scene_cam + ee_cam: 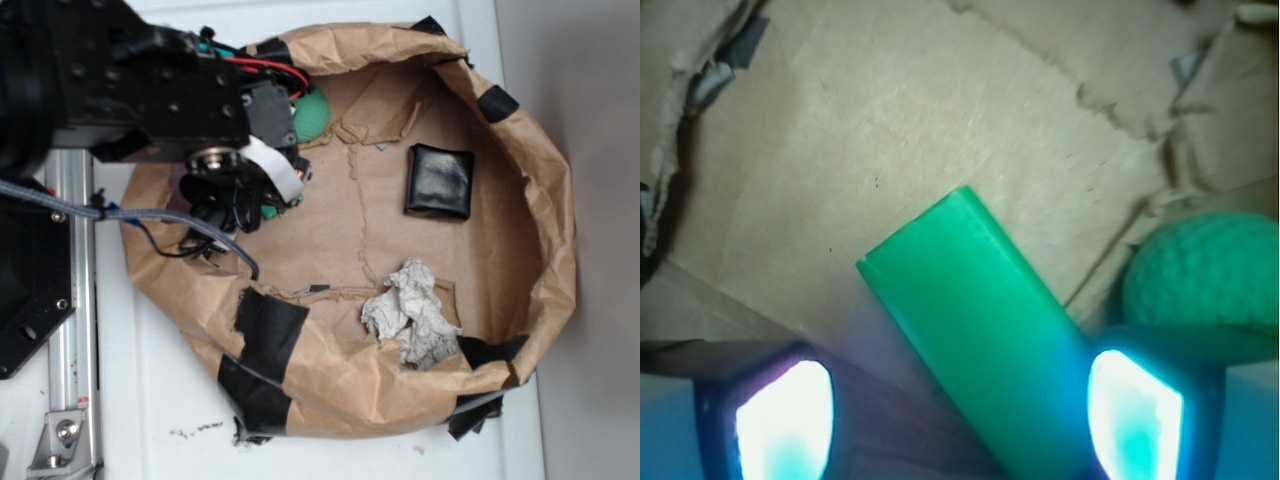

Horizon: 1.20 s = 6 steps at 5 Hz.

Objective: Grab the green block.

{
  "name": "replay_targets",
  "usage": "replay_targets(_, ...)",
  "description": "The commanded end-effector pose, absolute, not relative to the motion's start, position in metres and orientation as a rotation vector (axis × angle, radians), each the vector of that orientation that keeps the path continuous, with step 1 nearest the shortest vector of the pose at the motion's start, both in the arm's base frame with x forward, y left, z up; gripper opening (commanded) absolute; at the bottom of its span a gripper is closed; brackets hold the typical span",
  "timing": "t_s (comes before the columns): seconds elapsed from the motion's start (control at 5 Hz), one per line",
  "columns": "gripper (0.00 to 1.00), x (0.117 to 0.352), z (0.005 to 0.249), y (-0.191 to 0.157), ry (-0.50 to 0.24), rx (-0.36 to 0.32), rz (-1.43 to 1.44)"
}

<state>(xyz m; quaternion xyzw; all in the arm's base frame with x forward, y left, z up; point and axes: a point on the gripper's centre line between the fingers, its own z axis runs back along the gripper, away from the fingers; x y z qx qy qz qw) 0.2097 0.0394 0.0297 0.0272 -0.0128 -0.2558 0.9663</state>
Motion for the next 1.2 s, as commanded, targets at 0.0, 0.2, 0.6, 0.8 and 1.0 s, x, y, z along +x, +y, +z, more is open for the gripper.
replay_targets(0.0, 1.00, 0.214, 0.033, 0.019, -0.039, 0.065, -0.593)
replay_targets(0.2, 1.00, 0.222, 0.024, 0.040, -0.043, 0.080, -0.577)
replay_targets(0.6, 1.00, 0.231, 0.019, 0.059, -0.044, 0.077, -0.552)
replay_targets(0.8, 1.00, 0.233, 0.019, 0.061, -0.047, 0.082, -0.547)
replay_targets(1.0, 1.00, 0.233, 0.017, 0.061, -0.040, 0.078, -0.545)
